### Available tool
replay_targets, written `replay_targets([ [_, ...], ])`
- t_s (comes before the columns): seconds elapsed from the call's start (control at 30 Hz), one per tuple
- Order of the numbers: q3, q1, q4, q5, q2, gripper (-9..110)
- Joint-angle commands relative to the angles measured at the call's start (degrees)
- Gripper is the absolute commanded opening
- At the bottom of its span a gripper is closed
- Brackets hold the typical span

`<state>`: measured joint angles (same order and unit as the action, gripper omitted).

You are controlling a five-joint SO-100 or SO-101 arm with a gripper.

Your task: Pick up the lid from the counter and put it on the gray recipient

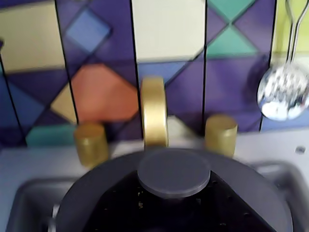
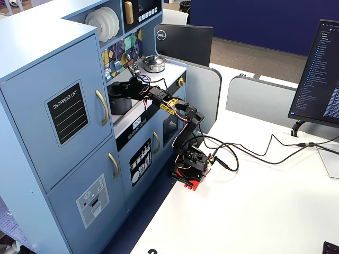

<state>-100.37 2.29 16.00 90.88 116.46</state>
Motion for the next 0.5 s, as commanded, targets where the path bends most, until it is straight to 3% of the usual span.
replay_targets([
  [0.0, -0.26, -0.53, -1.85, -1.14, 4.57, 0],
  [0.47, -4.31, 0.53, -0.97, 0.62, 7.73, 0],
])
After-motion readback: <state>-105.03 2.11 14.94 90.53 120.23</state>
